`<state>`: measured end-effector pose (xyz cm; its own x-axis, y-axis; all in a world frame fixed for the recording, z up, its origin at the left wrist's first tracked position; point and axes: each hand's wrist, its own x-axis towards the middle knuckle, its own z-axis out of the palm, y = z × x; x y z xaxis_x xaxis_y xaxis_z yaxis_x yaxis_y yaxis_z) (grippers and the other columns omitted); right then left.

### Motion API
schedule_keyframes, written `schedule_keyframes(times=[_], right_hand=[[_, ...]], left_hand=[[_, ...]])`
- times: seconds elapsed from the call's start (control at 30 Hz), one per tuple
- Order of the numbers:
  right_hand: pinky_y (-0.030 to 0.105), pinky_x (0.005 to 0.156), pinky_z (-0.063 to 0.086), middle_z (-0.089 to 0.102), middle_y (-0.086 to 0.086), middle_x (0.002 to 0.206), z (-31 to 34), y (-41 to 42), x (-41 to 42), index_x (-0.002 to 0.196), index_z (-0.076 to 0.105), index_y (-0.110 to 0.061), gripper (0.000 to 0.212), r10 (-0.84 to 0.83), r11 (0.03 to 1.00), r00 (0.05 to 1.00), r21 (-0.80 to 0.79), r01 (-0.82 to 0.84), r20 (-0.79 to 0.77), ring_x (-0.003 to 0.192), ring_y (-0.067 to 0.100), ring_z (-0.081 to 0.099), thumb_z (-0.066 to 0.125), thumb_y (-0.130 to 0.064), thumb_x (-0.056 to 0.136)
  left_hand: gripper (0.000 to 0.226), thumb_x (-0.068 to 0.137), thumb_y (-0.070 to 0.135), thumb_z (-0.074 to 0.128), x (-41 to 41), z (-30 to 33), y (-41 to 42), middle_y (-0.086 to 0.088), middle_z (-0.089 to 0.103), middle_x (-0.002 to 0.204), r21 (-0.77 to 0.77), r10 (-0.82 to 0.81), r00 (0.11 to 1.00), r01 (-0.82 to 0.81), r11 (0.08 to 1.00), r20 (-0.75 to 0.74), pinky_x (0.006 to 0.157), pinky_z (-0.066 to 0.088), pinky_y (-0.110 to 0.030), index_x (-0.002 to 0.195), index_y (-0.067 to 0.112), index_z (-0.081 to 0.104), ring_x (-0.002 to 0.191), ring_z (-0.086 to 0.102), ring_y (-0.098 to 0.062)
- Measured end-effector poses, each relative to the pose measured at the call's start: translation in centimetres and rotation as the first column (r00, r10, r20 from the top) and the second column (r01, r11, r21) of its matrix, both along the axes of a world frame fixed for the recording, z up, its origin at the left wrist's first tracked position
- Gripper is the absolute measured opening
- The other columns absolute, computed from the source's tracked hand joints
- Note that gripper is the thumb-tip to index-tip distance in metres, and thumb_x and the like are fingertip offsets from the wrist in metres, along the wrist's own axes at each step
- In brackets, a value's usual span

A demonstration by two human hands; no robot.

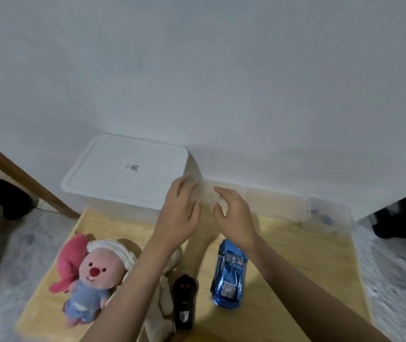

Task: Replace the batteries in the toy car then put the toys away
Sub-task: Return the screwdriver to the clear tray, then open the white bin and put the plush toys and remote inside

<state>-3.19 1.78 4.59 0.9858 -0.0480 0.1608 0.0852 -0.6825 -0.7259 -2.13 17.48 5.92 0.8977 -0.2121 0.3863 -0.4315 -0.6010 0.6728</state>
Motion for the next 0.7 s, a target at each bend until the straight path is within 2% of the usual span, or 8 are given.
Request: schedule_keyframes(times=[0.07, 0.13, 0.23, 0.3, 0.4, 0.5, 0.57, 0.7], right_hand=[[0.017, 0.099, 0.032, 0.054, 0.002, 0.13, 1.2, 2.4, 0.1, 0.133, 0.05, -0.012, 0.044, 0.018, 0.999, 1.0, 0.039, -0.018, -0.013, 0.122, 0.014, 0.049, 0.058, -0.021, 0.091], [0.016, 0.095, 0.029, 0.047, 0.0, 0.134, 2.1, 4.7, 0.6, 0.137, 0.044, -0.016, 0.055, 0.034, 0.998, 0.998, 0.051, -0.032, -0.044, 0.124, 0.012, 0.043, 0.061, -0.034, 0.088], [0.024, 0.093, 0.033, 0.031, 0.001, 0.139, 2.8, 7.7, 1.5, 0.141, 0.03, -0.023, 0.084, 0.091, 0.996, 0.984, 0.035, -0.086, -0.155, 0.128, 0.017, 0.036, 0.068, -0.056, 0.074], [0.031, 0.1, 0.034, 0.019, 0.003, 0.145, 2.9, 9.2, 2.1, 0.145, 0.016, -0.023, 0.105, 0.123, 0.991, 0.961, -0.015, -0.131, -0.249, 0.135, 0.022, 0.026, 0.072, -0.063, 0.065], [0.037, 0.106, 0.033, 0.01, 0.008, 0.149, 2.8, 10.6, 2.8, 0.147, 0.005, -0.024, 0.12, 0.112, 0.99, 0.939, -0.05, -0.135, -0.325, 0.138, 0.028, 0.021, 0.077, -0.062, 0.059], [0.032, 0.103, 0.034, 0.016, 0.008, 0.147, 2.5, 11.5, 3.2, 0.147, 0.009, -0.021, 0.119, 0.088, 0.996, 0.95, 0.005, -0.091, -0.299, 0.134, 0.027, 0.029, 0.082, -0.054, 0.059], [0.029, 0.102, 0.033, 0.015, 0.005, 0.149, 2.4, 11.8, 3.1, 0.147, 0.011, -0.019, 0.118, 0.078, 0.996, 0.958, 0.05, -0.067, -0.277, 0.134, 0.025, 0.03, 0.083, -0.052, 0.059], [0.025, 0.102, 0.032, 0.01, 0.002, 0.152, 2.6, 11.9, 3.0, 0.148, 0.01, -0.019, 0.118, 0.092, 0.994, 0.977, 0.082, -0.077, -0.193, 0.136, 0.022, 0.028, 0.083, -0.049, 0.06]], left_hand=[[0.041, 0.087, 0.01, 0.062, 0.0, 0.8, 3.1, -0.017, 0.041, 0.136, 0.004, 0.132, 0.991, -0.132, 0.991, 0.008, 0.106, 0.032, -0.023, 0.127, 0.003, 0.052, 0.128, 0.04, -0.021], [0.048, 0.086, 0.018, 0.066, 0.5, 1.2, 6.2, -0.023, 0.038, 0.139, 0.062, 0.308, 0.951, -0.306, 0.95, -0.034, 0.109, 0.032, -0.042, 0.128, 0.002, 0.051, 0.133, 0.036, -0.033], [0.071, 0.083, 0.039, 0.067, 1.8, 1.7, 10.8, -0.03, 0.027, 0.146, 0.265, 0.573, 0.803, -0.524, 0.809, -0.163, 0.111, 0.023, -0.057, 0.139, 0.004, 0.04, 0.139, 0.021, -0.041], [0.083, 0.082, 0.052, 0.062, 2.6, 1.9, 13.5, -0.031, 0.019, 0.15, 0.363, 0.664, 0.705, -0.567, 0.739, -0.252, 0.112, 0.018, -0.06, 0.144, 0.007, 0.03, 0.141, 0.012, -0.043], [0.096, 0.078, 0.065, 0.059, 3.7, 2.3, 16.4, -0.028, 0.019, 0.15, 0.4, 0.666, 0.649, -0.537, 0.743, -0.367, 0.111, 0.02, -0.06, 0.145, 0.008, 0.023, 0.14, 0.016, -0.044], [0.103, 0.072, 0.067, 0.065, 4.4, 2.5, 17.5, -0.023, 0.029, 0.142, 0.352, 0.608, 0.676, -0.496, 0.793, -0.417, 0.106, 0.034, -0.054, 0.143, 0.006, 0.024, 0.13, 0.034, -0.043], [0.101, 0.069, 0.064, 0.07, 4.4, 2.5, 17.9, -0.02, 0.03, 0.138, 0.294, 0.579, 0.696, -0.499, 0.815, -0.424, 0.098, 0.043, -0.046, 0.139, 0.004, 0.029, 0.123, 0.041, -0.04], [0.088, 0.065, 0.061, 0.075, 3.8, 2.4, 18.4, -0.014, 0.036, 0.128, 0.216, 0.574, 0.729, -0.534, 0.818, -0.373, 0.081, 0.046, -0.037, 0.122, 0.004, 0.043, 0.11, 0.048, -0.032]])
